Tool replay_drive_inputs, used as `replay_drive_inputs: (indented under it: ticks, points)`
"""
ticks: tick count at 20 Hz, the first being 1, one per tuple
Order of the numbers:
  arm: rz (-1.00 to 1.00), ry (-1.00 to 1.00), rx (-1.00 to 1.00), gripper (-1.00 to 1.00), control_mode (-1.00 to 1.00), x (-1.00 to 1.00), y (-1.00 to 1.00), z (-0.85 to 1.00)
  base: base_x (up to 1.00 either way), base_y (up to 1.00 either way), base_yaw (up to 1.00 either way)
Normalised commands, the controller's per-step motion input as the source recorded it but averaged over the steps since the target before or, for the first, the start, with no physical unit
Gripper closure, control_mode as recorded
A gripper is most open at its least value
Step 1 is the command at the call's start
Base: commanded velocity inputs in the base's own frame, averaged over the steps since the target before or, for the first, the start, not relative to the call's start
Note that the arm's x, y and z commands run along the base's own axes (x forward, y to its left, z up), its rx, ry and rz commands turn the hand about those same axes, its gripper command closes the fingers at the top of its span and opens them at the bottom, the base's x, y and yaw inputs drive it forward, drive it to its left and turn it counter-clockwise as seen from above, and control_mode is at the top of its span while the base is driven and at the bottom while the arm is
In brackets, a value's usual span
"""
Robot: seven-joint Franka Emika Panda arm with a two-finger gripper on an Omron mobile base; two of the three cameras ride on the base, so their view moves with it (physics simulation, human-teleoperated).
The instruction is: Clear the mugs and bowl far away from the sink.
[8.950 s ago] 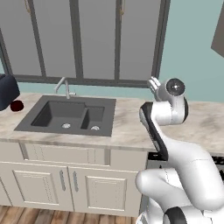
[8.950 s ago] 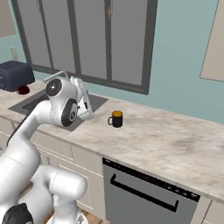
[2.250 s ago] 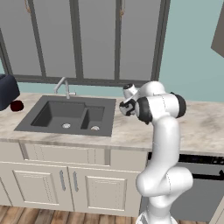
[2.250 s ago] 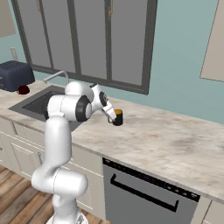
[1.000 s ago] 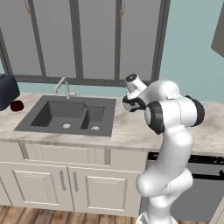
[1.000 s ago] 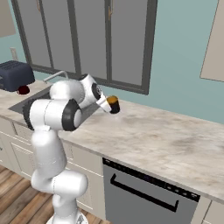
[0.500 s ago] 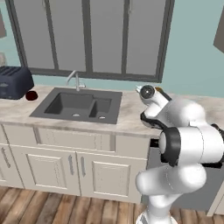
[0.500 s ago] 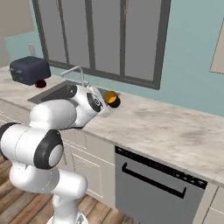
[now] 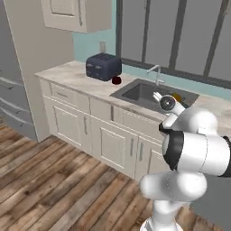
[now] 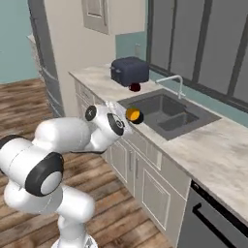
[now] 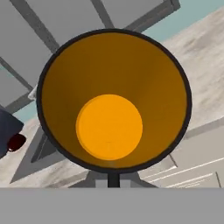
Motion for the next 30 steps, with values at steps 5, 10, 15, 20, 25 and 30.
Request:
replay_drive_inputs:
  ticks: [5,10,15,20,25,30]
  points:
    - [0.00,0.00,0.00,1.00,1.00,0.00,0.00,0.00,-0.25,0.00,0.88]
    - [0.00,0.00,0.00,1.00,1.00,0.00,0.00,0.00,-0.08,0.00,0.93]
    - [0.00,0.00,0.00,1.00,1.00,0.00,0.00,0.00,0.00,0.02,0.95]
    - [0.00,0.00,0.00,1.00,1.00,0.00,0.00,0.00,0.00,0.02,0.95]
    - [0.00,0.00,0.00,1.00,1.00,0.00,0.00,0.00,0.00,0.08,0.94]
    - [0.00,0.00,0.00,1.00,1.00,0.00,0.00,0.00,0.15,0.15,0.81]
